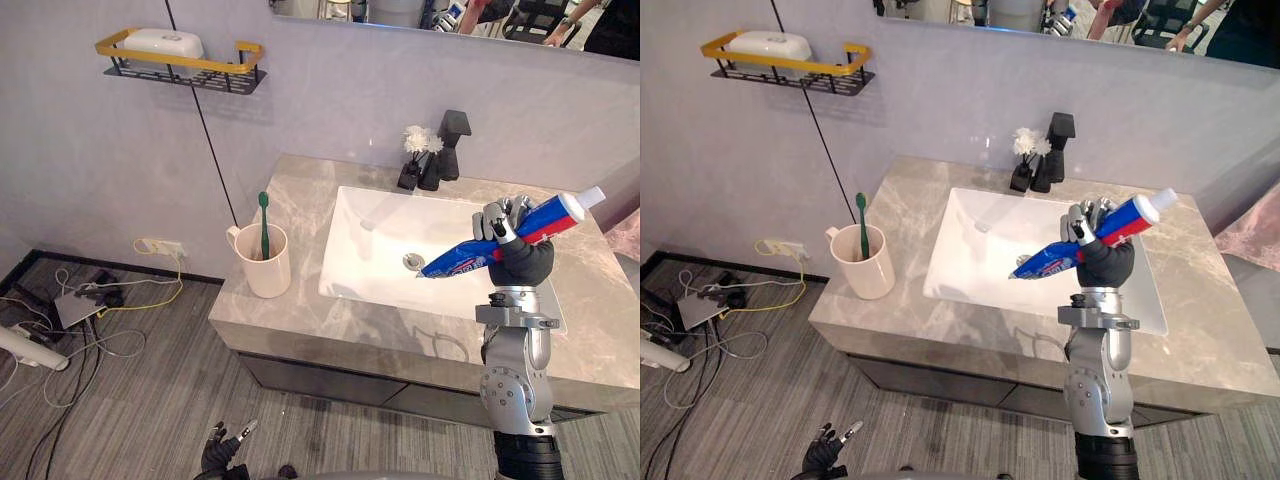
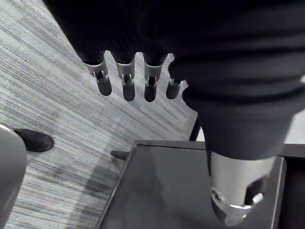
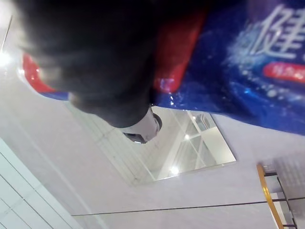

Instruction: Organize washtable

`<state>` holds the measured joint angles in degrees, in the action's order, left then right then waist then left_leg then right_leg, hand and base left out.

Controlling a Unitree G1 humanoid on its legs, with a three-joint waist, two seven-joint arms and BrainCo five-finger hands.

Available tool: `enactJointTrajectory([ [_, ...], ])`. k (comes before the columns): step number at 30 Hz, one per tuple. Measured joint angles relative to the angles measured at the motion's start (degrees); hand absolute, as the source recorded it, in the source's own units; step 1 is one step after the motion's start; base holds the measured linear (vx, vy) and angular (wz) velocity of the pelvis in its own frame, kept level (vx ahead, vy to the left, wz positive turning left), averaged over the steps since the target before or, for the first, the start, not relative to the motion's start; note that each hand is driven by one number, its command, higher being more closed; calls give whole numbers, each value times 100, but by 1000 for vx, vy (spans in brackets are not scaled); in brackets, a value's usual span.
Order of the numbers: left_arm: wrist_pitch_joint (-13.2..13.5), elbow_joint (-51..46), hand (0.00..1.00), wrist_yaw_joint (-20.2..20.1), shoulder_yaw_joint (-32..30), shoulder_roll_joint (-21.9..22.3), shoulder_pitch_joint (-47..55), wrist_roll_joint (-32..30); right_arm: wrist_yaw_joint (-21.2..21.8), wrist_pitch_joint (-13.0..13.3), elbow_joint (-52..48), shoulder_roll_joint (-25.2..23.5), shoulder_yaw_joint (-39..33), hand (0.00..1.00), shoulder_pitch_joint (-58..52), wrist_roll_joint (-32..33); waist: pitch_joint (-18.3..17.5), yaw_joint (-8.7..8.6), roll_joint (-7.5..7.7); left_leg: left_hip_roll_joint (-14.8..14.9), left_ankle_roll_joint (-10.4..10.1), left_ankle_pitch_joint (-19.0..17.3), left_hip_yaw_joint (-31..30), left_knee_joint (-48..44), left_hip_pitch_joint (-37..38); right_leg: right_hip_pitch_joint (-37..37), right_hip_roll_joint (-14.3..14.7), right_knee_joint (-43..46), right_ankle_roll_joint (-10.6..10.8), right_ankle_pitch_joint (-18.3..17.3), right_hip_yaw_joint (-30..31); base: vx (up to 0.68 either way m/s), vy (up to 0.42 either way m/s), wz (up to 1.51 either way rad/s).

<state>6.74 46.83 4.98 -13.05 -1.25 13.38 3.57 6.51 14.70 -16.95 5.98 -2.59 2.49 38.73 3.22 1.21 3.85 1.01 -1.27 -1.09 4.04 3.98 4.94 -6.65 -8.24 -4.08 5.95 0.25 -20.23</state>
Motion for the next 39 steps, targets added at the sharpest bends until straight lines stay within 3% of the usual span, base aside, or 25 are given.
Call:
enactJointTrajectory([
  [12, 65, 118, 0, -2, 222, -85, -149, -60, -223, 44, 113, 2, 754, 100, 1096, -572, 45, 160, 42, -6, 2, 1, -106, -14, -60, 4, 1, 1, -1, -1, -79, -16, -6, 4],
  [21, 108, 147, 0, -5, 401, -136, -321, -204, -409, 69, 533, 7, 1255, 100, 2032, -1017, 140, 389, 135, -16, 2, 3, -359, -92, -233, 1, 5, 4, -4, -4, -331, -3, -6, 16],
  [28, 125, 212, 0, -6, 428, -173, -451, -208, -527, 69, 963, -7, 1612, 100, 2740, -1038, 250, 595, 190, -24, 3, 3, -463, -104, -281, -4, 4, 9, -5, -7, -413, -12, -2, 7],
  [39, 132, 202, 0, -4, 644, -233, -569, -206, -760, 61, 1839, -123, 1732, 100, 3726, -1040, 344, 772, 257, -41, -6, 10, -702, -189, -450, -1, 0, 42, -5, -8, -634, 7, 2, 13],
])
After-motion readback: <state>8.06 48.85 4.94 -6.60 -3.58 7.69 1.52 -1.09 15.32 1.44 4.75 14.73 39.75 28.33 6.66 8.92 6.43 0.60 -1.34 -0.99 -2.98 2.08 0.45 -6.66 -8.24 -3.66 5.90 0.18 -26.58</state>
